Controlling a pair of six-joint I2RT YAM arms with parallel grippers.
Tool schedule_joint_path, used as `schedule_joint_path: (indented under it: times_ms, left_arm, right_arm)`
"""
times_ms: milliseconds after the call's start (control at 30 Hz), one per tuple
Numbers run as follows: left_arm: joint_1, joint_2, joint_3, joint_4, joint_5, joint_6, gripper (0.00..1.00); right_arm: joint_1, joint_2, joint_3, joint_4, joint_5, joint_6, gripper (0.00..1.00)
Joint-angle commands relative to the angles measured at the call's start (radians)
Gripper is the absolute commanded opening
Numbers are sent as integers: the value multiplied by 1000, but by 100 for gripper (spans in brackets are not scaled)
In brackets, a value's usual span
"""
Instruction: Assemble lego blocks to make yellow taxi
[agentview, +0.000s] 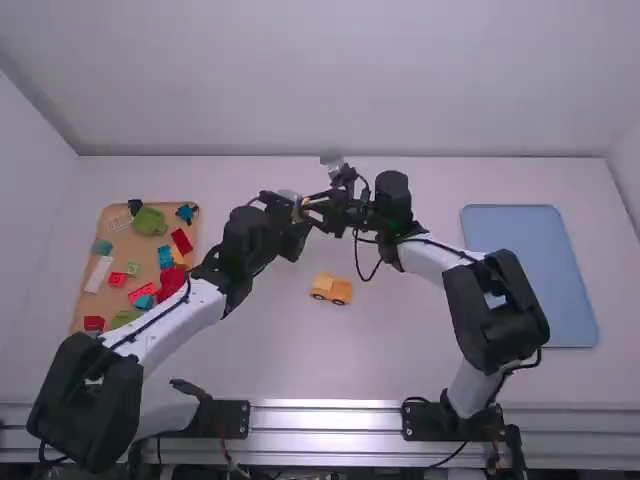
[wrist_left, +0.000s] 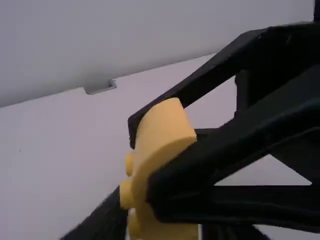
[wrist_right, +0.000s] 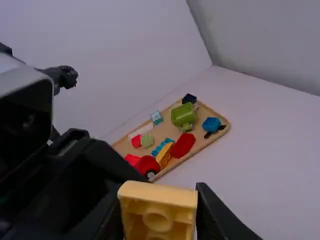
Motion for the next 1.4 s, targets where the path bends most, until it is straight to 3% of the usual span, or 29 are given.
schedule_joint_path:
  times_ms: [0, 33, 233, 367, 533, 600, 700, 967, 1167, 1300, 1367]
  left_arm:
    - [-10, 2, -6, 11, 30, -1, 69]
    - [-10, 2, -6, 11, 29, 0, 99]
    - [-8, 1, -6, -44, 48, 0, 99]
    - [23, -17, 4, -80, 180, 5, 99]
    - [163, -35, 51, -104, 619, 49, 99]
    - [216, -14, 67, -76, 851, 101, 99]
    - [234, 21, 69, -13, 998, 142, 99]
    - [224, 129, 69, 128, 1081, 123, 100]
    - [223, 144, 68, 145, 1065, 127, 95]
    - [211, 143, 68, 163, 1069, 134, 84]
    - [205, 143, 68, 174, 1069, 131, 66]
  right_arm:
    - [14, -8, -6, 0, -25, 5, 28]
    - [13, -8, -5, 6, -26, 5, 28]
    - [-37, -8, -3, 35, -70, 5, 29]
    - [-101, -10, -3, 101, -239, 5, 28]
    - [-177, -10, -3, 175, -431, 4, 27]
    - [-185, -10, -3, 196, -504, 2, 26]
    - [-180, -10, -3, 215, -568, 6, 25]
    - [-136, -10, -3, 217, -584, -2, 25]
    - [-133, -10, -3, 217, -584, -1, 25]
    - [-116, -10, -3, 217, -579, -1, 25]
    - [-109, -10, -3, 216, -555, -2, 25]
